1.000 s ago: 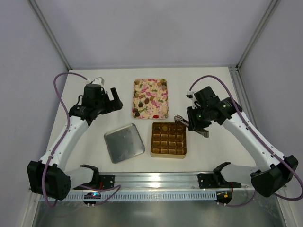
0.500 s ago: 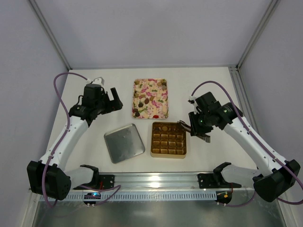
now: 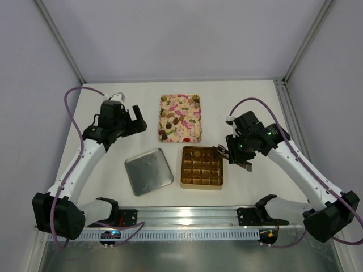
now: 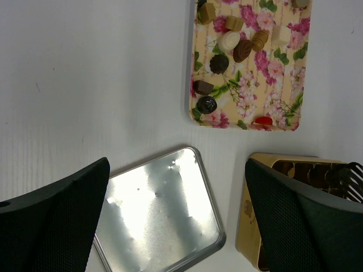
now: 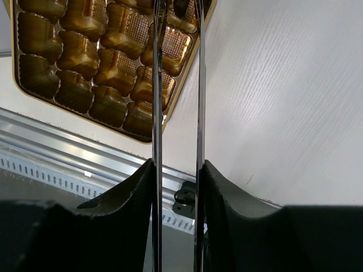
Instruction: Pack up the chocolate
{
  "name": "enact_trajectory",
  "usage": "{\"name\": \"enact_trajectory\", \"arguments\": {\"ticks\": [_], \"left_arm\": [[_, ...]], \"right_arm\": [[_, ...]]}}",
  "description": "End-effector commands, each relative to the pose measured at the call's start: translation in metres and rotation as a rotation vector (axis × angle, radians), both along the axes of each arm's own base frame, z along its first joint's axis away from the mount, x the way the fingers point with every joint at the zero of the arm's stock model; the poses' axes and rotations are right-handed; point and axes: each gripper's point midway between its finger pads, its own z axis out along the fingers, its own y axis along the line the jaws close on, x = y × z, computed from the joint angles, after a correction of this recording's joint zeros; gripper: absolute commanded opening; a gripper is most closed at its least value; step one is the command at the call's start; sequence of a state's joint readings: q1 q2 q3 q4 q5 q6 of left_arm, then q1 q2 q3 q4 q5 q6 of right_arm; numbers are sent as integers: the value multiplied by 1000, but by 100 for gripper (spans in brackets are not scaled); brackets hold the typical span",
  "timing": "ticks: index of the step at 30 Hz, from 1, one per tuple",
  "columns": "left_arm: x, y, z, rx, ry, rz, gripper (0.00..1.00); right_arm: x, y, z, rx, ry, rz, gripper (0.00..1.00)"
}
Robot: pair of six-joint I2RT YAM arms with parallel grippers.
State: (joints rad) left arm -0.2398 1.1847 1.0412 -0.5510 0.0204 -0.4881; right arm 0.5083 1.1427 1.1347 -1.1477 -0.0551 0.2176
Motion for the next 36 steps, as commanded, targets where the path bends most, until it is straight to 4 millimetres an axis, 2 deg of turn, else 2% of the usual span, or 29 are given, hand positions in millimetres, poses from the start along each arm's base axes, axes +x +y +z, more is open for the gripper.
{"name": "enact_trajectory", "arguments": {"ticks": [1,5,8,9,11,15,17,18,19,21,22,23,25,27,29,30,32,36], "left_arm": [[6,-2,11,-3,-29,-14,100],[6,-2,11,-3,-29,-13,100],[6,-2,10,-3,-28,-14,100],[7,-2,11,-4,-29,-14,100],[7,-2,10,-3,-26,-14,100],[6,-4,10,-6,-25,-19,100],[7,-4,10,-9,-23,-20,100],[6,-4,9,-9,-21,-18,100],[6,-3,9,-7,-22,-18,100],[6,-4,9,-8,-22,-18,100],[7,-4,9,-9,-23,-17,100],[7,-3,9,-8,-23,-18,100],[6,-4,9,-7,-22,-20,100],[6,-4,9,-5,-22,-19,100],[7,-3,9,-7,-24,-17,100],[7,-3,9,-5,-24,-17,100],[6,-4,9,-8,-23,-19,100],[7,-5,9,-12,-21,-21,100]], "right_arm": [[2,-2,9,12,-37,-19,40],[6,-2,20,13,-63,-17,41],[20,5,35,26,-97,-4,41],[25,8,34,19,-84,-2,41],[41,17,51,48,-128,9,41],[78,38,61,78,-152,27,41],[101,48,59,72,-148,23,41],[111,53,67,84,-171,23,41],[121,58,55,68,-141,23,41],[141,65,59,75,-165,16,41],[147,68,57,77,-162,9,41],[157,74,46,66,-140,8,41],[171,83,49,85,-150,8,41],[186,92,43,89,-141,-4,41],[196,97,37,89,-133,-14,41],[202,100,27,83,-115,-19,41],[211,104,29,88,-129,-31,41],[225,112,17,92,-113,-55,41]]}}
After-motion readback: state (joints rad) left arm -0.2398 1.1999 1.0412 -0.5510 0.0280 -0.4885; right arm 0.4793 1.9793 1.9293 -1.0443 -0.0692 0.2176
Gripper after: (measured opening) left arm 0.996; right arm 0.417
